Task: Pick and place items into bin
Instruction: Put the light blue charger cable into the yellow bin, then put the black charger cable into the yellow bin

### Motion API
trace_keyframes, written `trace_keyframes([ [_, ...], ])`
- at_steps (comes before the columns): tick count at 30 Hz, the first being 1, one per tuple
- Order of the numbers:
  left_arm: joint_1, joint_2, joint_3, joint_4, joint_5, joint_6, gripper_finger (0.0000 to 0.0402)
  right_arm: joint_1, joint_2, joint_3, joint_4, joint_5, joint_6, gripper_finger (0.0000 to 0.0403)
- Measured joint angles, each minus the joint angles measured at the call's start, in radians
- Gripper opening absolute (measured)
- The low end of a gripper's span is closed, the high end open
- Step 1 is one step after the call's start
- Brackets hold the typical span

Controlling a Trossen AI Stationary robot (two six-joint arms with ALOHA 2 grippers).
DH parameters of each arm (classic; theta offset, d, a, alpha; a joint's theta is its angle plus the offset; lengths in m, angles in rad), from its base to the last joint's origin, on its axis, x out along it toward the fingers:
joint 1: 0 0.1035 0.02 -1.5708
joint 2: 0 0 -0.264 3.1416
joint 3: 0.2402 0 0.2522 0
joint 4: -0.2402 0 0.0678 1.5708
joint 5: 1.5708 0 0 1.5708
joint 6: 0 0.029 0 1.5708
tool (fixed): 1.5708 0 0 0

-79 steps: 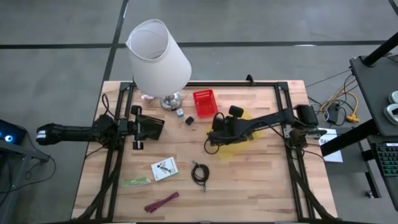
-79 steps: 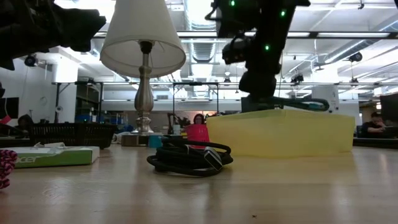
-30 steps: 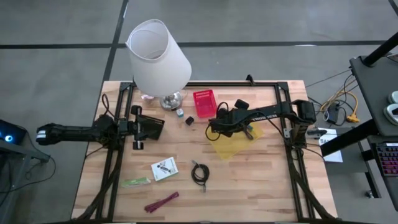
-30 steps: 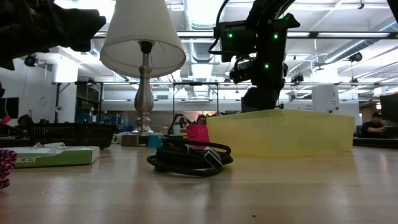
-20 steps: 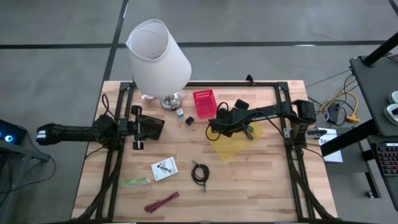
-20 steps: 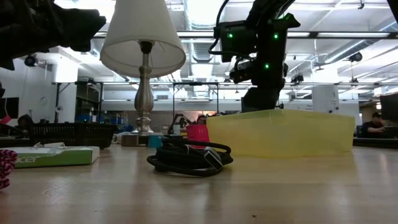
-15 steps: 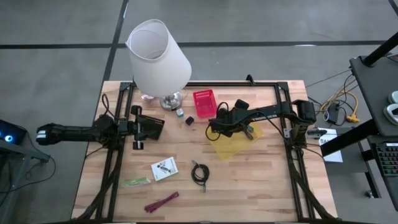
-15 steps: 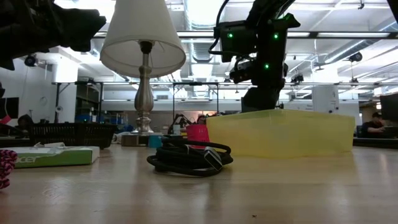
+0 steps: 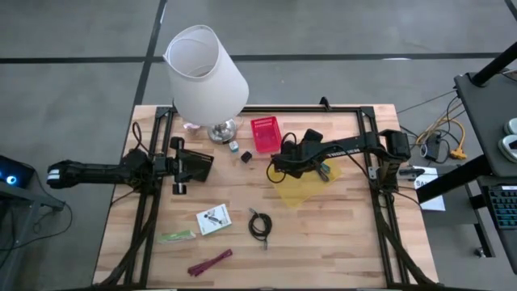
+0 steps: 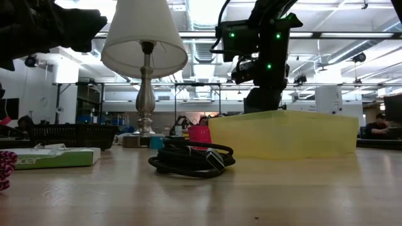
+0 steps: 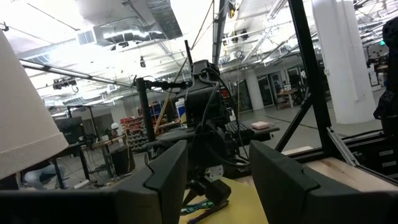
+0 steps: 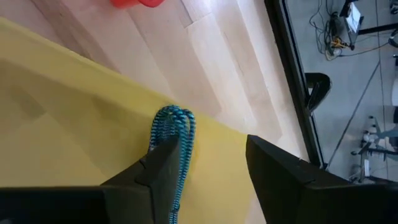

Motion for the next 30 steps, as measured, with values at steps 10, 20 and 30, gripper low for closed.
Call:
trace_keyframes([
  [10,0.000,0.000,0.000,0.000,0.000,0.000,0.0157,0.013,0.000,0.000,0.026,-0.112,-0.054,0.0164],
  [20,0.000,0.000,0.000,0.000,0.000,0.000,0.0157,0.101,0.000,0.000,0.288,-0.205,-0.274,0.0148],
  [30,0.000,0.000,0.000,0.000,0.000,0.000,0.0157,0.208,-0.005,0.003,0.473,-0.330,-0.412,0.0143],
])
